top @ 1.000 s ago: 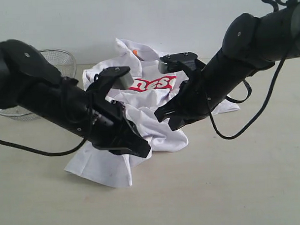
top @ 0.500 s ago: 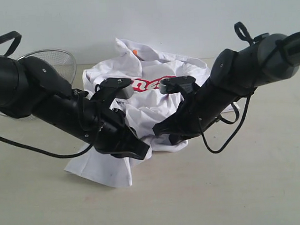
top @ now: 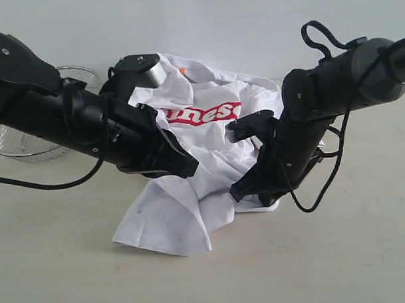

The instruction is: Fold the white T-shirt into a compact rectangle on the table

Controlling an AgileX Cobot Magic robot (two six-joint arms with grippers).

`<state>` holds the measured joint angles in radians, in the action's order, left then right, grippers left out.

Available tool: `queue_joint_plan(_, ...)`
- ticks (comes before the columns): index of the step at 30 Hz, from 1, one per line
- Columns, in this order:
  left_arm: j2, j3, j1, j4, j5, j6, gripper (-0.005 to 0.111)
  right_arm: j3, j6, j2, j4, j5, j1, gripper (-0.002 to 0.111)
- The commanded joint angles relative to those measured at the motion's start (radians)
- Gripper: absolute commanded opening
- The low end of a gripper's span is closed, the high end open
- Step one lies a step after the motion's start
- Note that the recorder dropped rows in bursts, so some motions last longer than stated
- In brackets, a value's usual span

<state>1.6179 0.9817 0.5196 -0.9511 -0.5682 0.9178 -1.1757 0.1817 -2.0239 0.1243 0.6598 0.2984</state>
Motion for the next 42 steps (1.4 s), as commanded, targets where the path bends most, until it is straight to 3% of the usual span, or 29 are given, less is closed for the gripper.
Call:
queue_joint_plan(1, -0.056, 0.001, 0.002, 0.010, -0.019, -0.013, 0.004, 0.134, -0.114, -0.030, -0.211, 0.105, -0.009, 0.000)
queue_joint_plan(6, -0.070, 0.001, 0.002, 0.029, -0.063, -0.026, 0.004, 0.207, -0.305, 0.075, -0.451, 0.186, -0.011, 0.000)
queue_joint_plan(12, -0.070, 0.001, 0.002, 0.034, -0.116, -0.028, 0.004, 0.253, -0.303, 0.186, -0.443, 0.189, -0.099, 0.000)
queue_joint_plan(15, -0.070, 0.001, 0.002, 0.037, -0.120, -0.028, 0.004, 0.258, -0.281, 0.258, -0.365, 0.147, -0.120, 0.000)
queue_joint_plan(21, -0.070, 0.001, 0.002, 0.037, -0.113, -0.028, 0.004, 0.258, -0.056, 0.435, -0.058, 0.064, -0.116, 0.000)
queue_joint_plan(24, -0.070, 0.001, 0.002, 0.037, -0.116, -0.028, 0.004, 0.258, 0.133, 0.483, 0.180, 0.128, -0.116, 0.012)
queue_joint_plan(29, -0.070, 0.001, 0.002, 0.037, -0.129, -0.028, 0.004, 0.258, 0.190, 0.503, 0.229, 0.199, -0.116, 0.059)
queue_joint_plan(35, -0.090, 0.001, 0.002, 0.037, -0.162, -0.028, 0.004, 0.371, 0.222, 0.501, 0.239, 0.132, -0.096, 0.048)
queue_joint_plan(42, -0.128, 0.001, 0.002, 0.037, -0.162, -0.028, 0.004, 0.412, 0.222, 0.498, 0.266, 0.078, -0.022, 0.052)
